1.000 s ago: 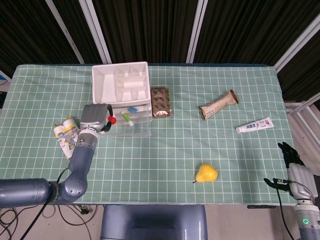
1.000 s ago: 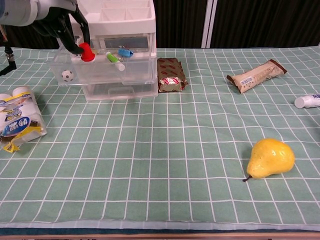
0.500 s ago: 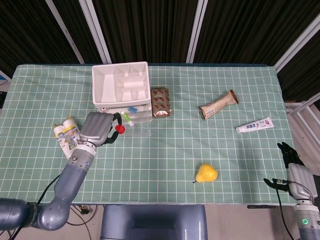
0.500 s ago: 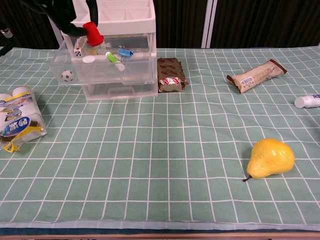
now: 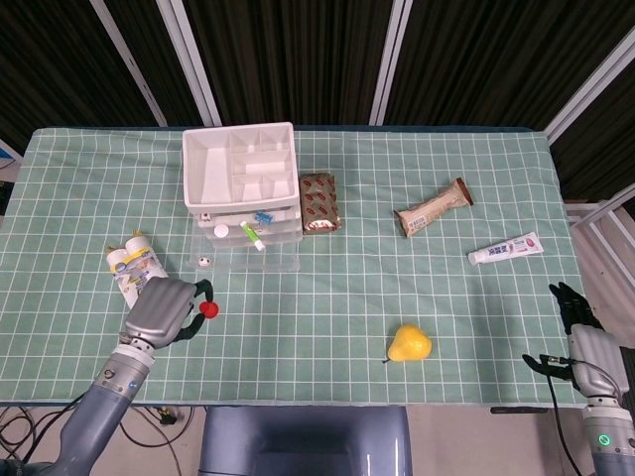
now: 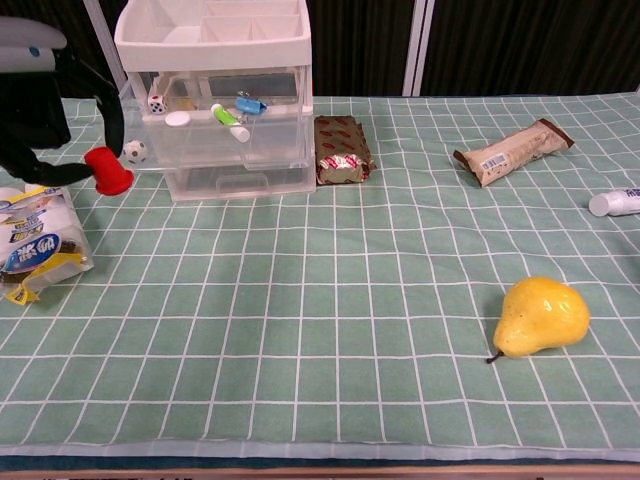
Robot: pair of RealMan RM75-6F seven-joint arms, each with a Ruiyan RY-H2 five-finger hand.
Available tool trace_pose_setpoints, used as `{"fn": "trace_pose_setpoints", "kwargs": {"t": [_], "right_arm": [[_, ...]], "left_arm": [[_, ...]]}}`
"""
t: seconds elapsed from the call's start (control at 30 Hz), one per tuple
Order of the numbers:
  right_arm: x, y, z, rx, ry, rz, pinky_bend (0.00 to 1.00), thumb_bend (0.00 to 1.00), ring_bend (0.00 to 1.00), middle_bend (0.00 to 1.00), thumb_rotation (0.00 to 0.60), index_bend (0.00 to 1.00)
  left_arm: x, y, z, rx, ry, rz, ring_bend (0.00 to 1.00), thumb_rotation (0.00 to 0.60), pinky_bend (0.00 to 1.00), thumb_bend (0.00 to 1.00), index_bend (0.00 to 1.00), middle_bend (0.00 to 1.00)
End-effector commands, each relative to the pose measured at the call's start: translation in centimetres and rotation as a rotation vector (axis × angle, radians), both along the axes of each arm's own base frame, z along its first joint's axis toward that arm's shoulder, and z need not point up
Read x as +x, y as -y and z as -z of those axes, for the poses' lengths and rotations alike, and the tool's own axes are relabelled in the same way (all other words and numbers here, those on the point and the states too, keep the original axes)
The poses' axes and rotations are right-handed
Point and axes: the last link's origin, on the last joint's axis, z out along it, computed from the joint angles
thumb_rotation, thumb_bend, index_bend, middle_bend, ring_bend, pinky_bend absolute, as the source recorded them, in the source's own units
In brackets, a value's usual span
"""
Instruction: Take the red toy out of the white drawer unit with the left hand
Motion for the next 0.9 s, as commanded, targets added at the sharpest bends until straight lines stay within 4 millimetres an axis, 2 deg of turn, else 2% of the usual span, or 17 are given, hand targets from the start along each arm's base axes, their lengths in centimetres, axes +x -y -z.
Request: {"fn": "trace_pose_setpoints", "kwargs": {"t": [0.03,0.47,0.6,0.9], "right_arm": [[0.0,0.0,0.0,0.0,0.001,0.003,0.23,0.07,0.0,0.0,0.6,0.0],[-0.1,0.0,-0.1,-0.002,0.009,0.008,0.23,0.07,0.0,0.0,0.6,0.0],[-0.1,0.0,-0.1,0.0,0.01,0.008,0.23,0.07,0.0,0.0,0.6,0.0],[0.0,0.0,0.0,-0.001,0.008,0.006,0.23,0.07,0.0,0.0,0.6,0.0]], "left_arm": [[-1.1,-0.1,2.0,-0.034,-0.024,-0.019,1.0,0.6,1.0,0.42,0.54,1.0],[-2.6,-2.1,9.7,-0.066,-0.14,-0.014,1.0,0.6,1.0,0.42,0.52,1.0],[-2.9,-2.4,10.8,-0.078,-0.167,-0.027,1.0,0.6,1.0,0.39,0.51,1.0],[-3.2,-2.9,12.0,-0.078,-0.177,-0.038,1.0,0.6,1.0,0.38,0.51,1.0]]}}
